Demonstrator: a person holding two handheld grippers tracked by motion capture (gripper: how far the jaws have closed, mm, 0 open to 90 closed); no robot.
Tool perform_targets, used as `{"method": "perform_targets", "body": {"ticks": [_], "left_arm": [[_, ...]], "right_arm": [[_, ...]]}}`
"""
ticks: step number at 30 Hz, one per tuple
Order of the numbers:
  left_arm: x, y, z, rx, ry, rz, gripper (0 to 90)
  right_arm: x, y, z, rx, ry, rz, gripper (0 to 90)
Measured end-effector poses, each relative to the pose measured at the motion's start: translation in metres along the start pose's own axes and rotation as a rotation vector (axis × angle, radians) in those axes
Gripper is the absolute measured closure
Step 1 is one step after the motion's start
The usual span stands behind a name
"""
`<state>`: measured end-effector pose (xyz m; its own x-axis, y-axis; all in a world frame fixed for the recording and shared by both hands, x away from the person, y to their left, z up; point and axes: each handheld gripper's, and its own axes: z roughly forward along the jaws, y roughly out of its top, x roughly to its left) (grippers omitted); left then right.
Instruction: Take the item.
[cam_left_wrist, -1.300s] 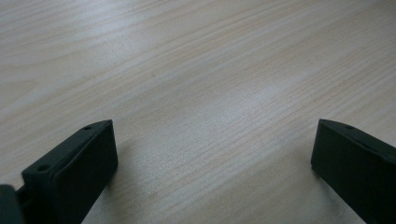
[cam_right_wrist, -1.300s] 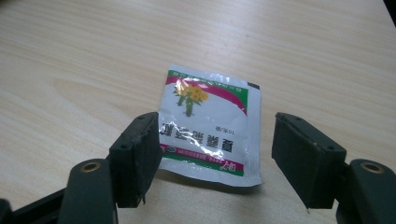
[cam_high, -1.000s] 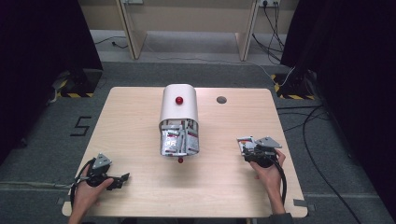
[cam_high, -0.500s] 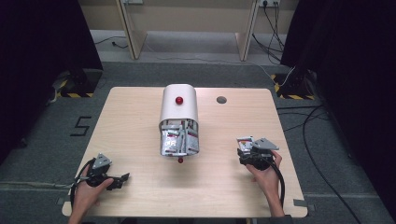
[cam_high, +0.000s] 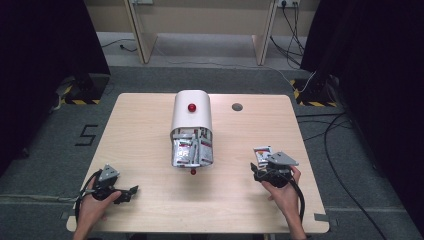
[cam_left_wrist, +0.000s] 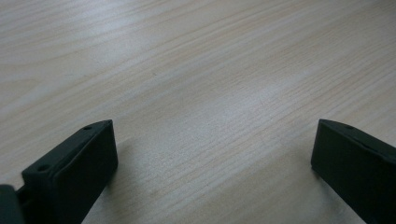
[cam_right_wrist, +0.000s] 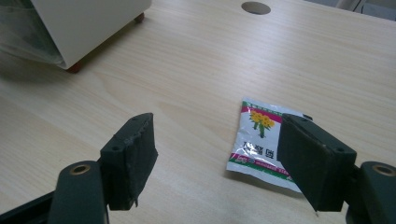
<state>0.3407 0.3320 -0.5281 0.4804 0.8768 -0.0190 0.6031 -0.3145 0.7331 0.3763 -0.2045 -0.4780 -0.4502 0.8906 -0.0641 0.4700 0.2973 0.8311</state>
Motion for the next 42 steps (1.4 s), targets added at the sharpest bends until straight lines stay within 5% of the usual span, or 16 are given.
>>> {"method": "perform_targets", "body": {"ticks": [42], "left_arm": [[0.0,0.0,0.0,0.0,0.0,0.0,0.0]], "right_arm": [[0.041,-0.022,-0.005,0.041,0.111,-0.049,25.7]]}}
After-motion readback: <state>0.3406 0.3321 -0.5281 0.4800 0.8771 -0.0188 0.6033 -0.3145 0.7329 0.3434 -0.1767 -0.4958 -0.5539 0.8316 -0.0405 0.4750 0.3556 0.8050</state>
